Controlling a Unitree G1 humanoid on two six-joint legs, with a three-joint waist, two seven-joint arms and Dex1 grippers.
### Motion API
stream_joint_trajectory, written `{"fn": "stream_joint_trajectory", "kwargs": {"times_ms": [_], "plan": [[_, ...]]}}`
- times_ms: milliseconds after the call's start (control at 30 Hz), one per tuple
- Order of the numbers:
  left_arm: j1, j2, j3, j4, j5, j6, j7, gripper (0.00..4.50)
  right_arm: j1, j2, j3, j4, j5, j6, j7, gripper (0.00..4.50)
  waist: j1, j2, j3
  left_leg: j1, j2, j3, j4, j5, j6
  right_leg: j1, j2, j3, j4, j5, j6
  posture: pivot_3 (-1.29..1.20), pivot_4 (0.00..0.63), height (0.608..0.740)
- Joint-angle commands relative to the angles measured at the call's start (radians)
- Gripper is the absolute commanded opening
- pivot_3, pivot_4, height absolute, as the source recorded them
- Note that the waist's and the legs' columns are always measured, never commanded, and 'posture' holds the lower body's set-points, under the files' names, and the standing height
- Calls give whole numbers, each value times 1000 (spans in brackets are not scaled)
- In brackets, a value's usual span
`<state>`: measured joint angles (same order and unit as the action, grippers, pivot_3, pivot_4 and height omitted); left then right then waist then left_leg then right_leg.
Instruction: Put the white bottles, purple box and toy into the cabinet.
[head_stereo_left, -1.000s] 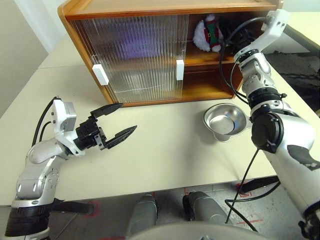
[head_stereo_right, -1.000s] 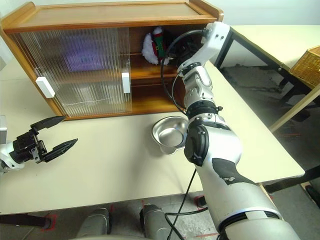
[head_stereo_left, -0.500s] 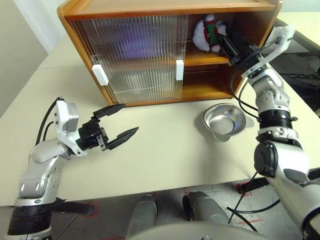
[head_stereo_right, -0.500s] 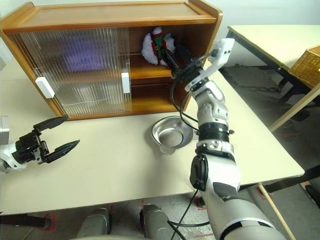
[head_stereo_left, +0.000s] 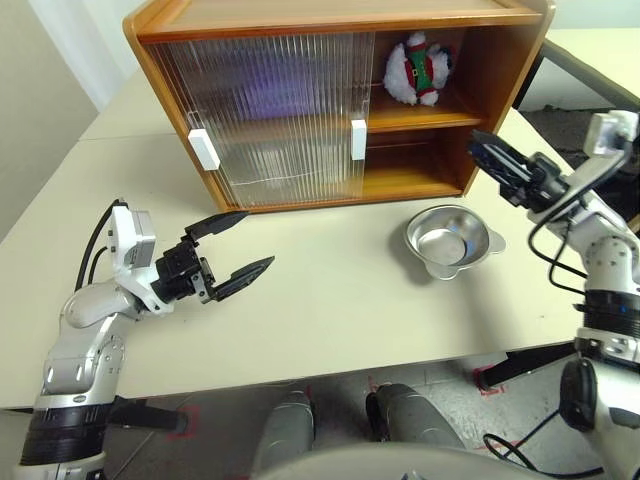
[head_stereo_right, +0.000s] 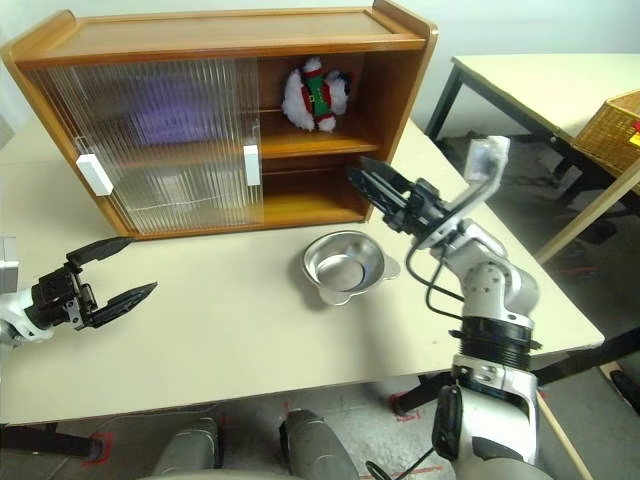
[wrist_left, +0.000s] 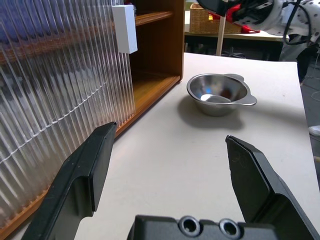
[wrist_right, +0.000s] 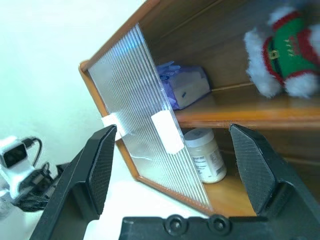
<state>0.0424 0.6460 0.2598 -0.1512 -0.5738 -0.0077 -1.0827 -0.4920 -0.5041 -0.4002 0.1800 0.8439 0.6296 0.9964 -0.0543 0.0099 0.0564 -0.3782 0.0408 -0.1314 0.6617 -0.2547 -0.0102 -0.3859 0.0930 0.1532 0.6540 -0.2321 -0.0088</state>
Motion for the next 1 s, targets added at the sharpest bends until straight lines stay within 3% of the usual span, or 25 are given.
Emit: {"fn": "stream_joint_trajectory", "kwargs": {"times_ms": [33, 133, 367, 600, 1000], "plan": [[6, -5, -3, 15, 15, -15, -3, 4500, 66, -50, -29, -13, 40, 78, 5, 4477, 3, 0, 0, 1, 0, 0, 0, 0, 0, 1, 0, 0, 0, 0, 0, -25, 53, 740], [7, -7, -3, 20, 16, -21, -2, 4500, 111, -46, -77, 21, 46, 54, -33, 4477, 7, 0, 0, 1, 0, 0, 0, 0, 0, 2, 0, -1, 0, 0, 0, -17, 58, 740], [1, -9, -3, 32, 16, -31, -3, 4500, 197, 127, -226, -49, 189, 70, -267, 4477, 9, 0, -1, 2, 0, 0, -3, 0, 0, 1, 0, 0, 0, -1, 0, -11, 56, 740], [-6, -2, 0, 46, 13, -34, -7, 4500, 299, 245, -309, -77, 162, -67, -513, 4477, 14, 1, -1, -2, 1, -4, -3, -1, -1, -3, -1, 0, 0, -3, 1, -27, 57, 740], [-41, 6, 0, 67, 16, -33, -13, 4500, 422, 322, -314, -165, 256, -71, -657, 4477, 11, 4, -3, -4, 1, -7, -4, -4, -5, -5, -2, 0, 0, -5, 2, -31, 45, 740]]}}
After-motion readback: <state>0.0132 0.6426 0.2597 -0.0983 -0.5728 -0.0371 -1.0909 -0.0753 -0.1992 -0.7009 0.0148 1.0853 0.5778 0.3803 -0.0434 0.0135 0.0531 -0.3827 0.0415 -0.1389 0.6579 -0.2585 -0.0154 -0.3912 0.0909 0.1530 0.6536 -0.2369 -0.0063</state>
